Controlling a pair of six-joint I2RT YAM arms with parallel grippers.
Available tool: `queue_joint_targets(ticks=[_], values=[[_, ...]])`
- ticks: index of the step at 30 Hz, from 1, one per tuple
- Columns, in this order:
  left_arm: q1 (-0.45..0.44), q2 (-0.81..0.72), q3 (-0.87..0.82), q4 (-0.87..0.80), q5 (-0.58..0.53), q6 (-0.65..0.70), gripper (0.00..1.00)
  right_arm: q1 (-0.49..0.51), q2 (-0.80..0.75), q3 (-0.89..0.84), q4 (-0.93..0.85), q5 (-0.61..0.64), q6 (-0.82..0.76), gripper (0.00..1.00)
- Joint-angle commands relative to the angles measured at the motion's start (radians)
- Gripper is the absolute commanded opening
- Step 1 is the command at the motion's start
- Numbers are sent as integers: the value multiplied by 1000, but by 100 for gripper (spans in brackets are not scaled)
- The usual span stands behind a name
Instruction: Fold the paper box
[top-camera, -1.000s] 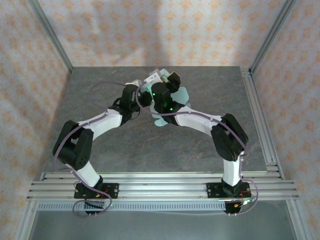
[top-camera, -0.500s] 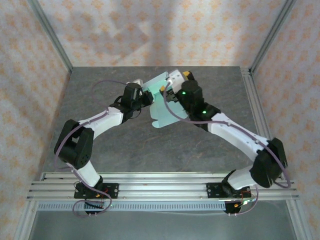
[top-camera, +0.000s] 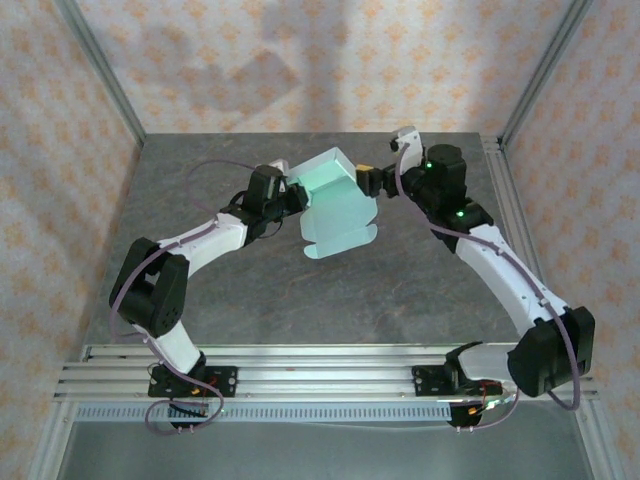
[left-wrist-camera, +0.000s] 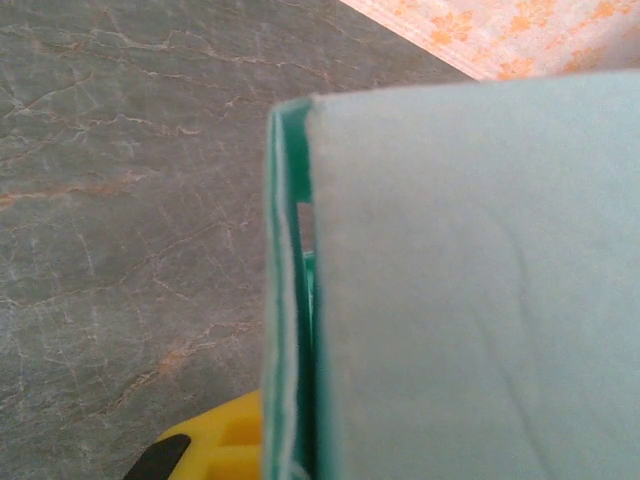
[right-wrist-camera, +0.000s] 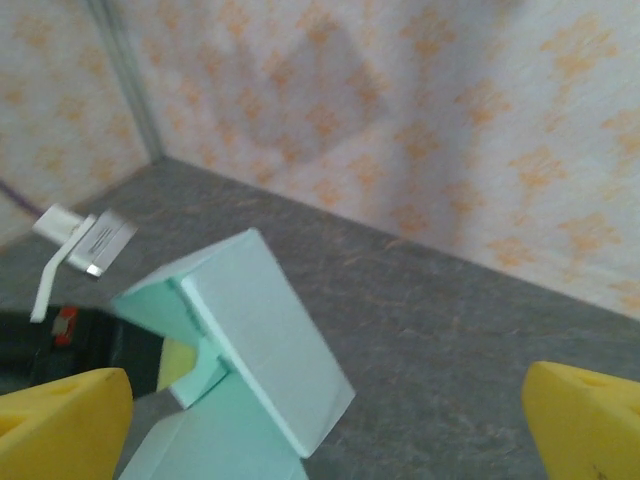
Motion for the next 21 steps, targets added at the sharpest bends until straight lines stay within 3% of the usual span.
queue_joint_targets(ticks=[1,4,11,21], values=[[9,-10,28,4,67,70,0,-37,34,18,-119,-365,-120,100],[15,-15,23,25,129,128,0,-66,89,88,-270,-488,-299,100],[15,-29,25,34,198,186,0,-80,244,327,-563,-547,-511,99],[16,-11,39,29,214,183,0,-48,320,409,-537,-480,-469,79]])
